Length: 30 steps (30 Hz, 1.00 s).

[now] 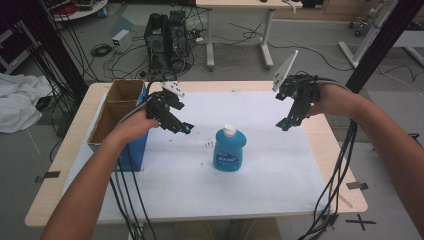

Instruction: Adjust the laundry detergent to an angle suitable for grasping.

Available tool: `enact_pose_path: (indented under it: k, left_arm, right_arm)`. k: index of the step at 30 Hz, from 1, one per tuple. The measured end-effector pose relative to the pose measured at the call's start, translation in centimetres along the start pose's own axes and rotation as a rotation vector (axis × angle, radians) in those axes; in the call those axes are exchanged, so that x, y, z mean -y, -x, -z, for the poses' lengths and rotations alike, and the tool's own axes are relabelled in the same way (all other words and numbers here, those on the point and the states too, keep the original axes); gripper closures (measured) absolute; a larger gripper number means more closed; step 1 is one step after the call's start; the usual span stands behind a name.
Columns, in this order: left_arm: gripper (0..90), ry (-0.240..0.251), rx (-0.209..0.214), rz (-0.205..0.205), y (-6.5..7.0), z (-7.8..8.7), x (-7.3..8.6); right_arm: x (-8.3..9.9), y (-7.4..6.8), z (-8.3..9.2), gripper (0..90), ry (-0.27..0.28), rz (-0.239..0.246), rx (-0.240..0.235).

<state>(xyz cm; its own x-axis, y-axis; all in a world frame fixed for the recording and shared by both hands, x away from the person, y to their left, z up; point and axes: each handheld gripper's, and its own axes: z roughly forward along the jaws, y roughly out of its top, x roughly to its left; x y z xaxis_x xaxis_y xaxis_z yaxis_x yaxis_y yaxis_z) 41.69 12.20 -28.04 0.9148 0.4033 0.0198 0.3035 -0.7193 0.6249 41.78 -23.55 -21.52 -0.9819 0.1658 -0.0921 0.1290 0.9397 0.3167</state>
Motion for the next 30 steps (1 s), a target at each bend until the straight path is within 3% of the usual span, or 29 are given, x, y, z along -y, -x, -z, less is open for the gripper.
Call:
enact_pose_path:
  k: [3,6,9,11,12,13,16,17,19,20,22,23,26,27,30]
  left_arm:
    - [11.0,-0.058,0.008,0.013,-0.7,0.1,-0.7]
    - [11.0,-0.103,0.015,-0.022,-1.2,0.3,-1.6]
    - [10.9,-0.105,0.017,-0.031,-1.7,0.5,-2.4]
    - [10.9,-0.134,0.005,-0.071,-2.1,0.8,-3.0]
    - [10.9,-0.131,0.007,-0.058,-2.1,0.7,-3.2]
    - [11.0,-0.156,0.013,-0.086,-2.5,0.9,-3.5]
    - [11.0,-0.154,0.016,-0.069,-2.7,0.9,-4.0]
    - [11.0,-0.169,0.011,-0.094,-3.0,1.0,-4.2]
    - [11.0,-0.154,0.023,-0.081,-3.1,0.9,-4.4]
    - [11.0,-0.181,0.028,-0.115,-3.4,1.0,-4.6]
    - [11.0,-0.165,0.034,-0.1,-3.4,0.7,-4.7]
    - [11.0,-0.185,0.035,-0.119,-3.6,0.7,-4.9]
    - [11.0,-0.174,0.035,-0.104,-3.6,0.4,-5.0]
    - [11.0,-0.197,0.041,-0.125,-3.7,0.4,-5.2]
    - [11.0,-0.193,0.039,-0.123,-3.8,0.4,-5.3]
  right_arm:
    - [-0.1,0.0,-0.1,1.3,0.008,0.006,-0.003]
    - [-0.1,0.1,-0.1,1.3,0.004,0.0,-0.003]
    - [-0.1,0.2,-0.1,1.3,0.002,0.003,-0.006]
    - [-0.1,0.2,-0.1,1.3,0.0,-0.003,-0.007]
    - [-0.1,0.3,-0.2,1.3,0.001,0.0,-0.008]
    - [-0.1,0.3,-0.2,1.2,0.005,0.003,-0.008]
    - [-0.1,0.3,-0.2,1.2,0.005,0.005,-0.01]
    - [-0.1,0.3,-0.3,1.3,0.006,0.003,-0.01]
    - [-0.1,0.4,-0.3,1.3,0.007,0.005,-0.011]
    - [-0.1,0.4,-0.3,1.3,0.004,0.001,-0.013]
    - [-0.1,0.5,-0.3,1.3,0.005,0.003,-0.014]
    - [-0.1,0.5,-0.4,1.3,0.005,0.001,-0.014]
    - [-0.1,0.7,-0.5,1.3,0.01,0.014,-0.02]
    - [-0.1,0.7,-0.5,1.3,0.009,0.012,-0.02]
    - [-0.2,0.8,-0.6,1.3,0.009,0.007,-0.02]
